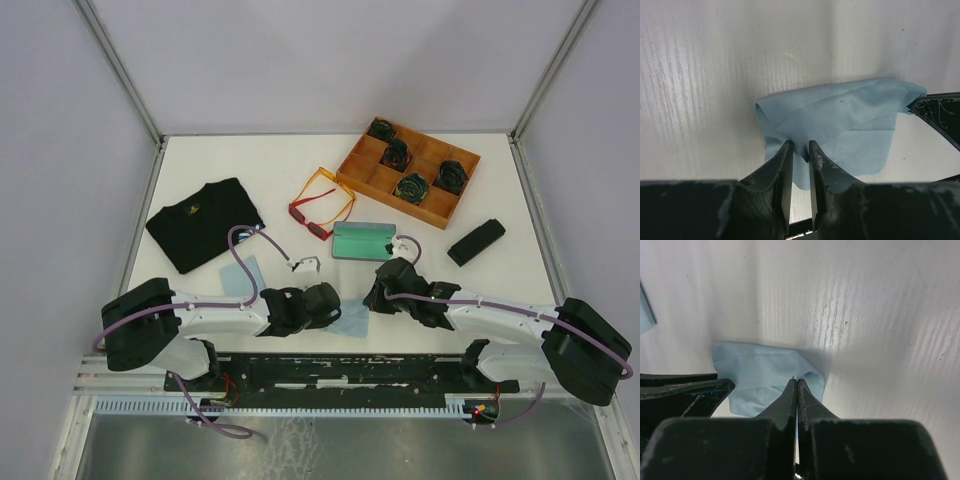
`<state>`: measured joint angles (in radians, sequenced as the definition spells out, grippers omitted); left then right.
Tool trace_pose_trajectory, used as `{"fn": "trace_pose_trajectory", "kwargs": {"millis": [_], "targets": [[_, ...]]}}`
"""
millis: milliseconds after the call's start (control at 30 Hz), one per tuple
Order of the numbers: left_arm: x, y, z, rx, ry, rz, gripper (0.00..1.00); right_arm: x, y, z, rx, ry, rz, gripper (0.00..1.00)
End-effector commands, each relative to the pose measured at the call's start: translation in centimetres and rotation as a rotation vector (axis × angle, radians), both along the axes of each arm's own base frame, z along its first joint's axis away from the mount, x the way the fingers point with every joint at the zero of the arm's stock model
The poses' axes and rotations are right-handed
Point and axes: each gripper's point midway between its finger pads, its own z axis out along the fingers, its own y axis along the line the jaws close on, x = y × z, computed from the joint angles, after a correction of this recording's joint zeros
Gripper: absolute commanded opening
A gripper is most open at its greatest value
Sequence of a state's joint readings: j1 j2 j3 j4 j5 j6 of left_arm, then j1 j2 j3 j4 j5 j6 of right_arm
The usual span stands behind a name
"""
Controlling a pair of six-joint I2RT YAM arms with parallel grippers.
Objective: Organize the sunglasses
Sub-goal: Fold the glasses cleaning cloth at the center of the board.
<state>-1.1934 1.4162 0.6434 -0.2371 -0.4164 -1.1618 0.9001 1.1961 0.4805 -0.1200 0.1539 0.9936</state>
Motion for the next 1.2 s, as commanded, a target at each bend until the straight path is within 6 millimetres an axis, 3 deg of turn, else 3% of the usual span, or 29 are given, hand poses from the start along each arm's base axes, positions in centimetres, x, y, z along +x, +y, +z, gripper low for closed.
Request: {"fn": "trace_pose_trajectory", "kwargs": {"millis": [0,167,433,933,1167], "targets": [[1.06,-1.24,2.23,-0.049,-0.055,0.019,0.25,0.96,1.03,1.55,0.046,-0.038,0.0,0.0],[1.11,-0.99,2.38,-0.043,-0.06,0.021,0.21,0.9,0.9,1.6,0.045,-0.04,-0.001,0.0],[1.11,-0.8,2.36,-0.038,-0.06,0.026,0.3,0.91,0.94,1.67,0.049,-0.04,-0.002,0.0],[1.2,-1.12,3.1,-0.053,-0.069,0.02,0.31,0.88,0.95,1.6,0.049,-0.039,-0.001,0.0],[1.18,-1.07,2.56,-0.044,-0.062,0.021,0.3,0.83,0.89,1.48,0.047,-0.038,-0.001,0.0]]}}
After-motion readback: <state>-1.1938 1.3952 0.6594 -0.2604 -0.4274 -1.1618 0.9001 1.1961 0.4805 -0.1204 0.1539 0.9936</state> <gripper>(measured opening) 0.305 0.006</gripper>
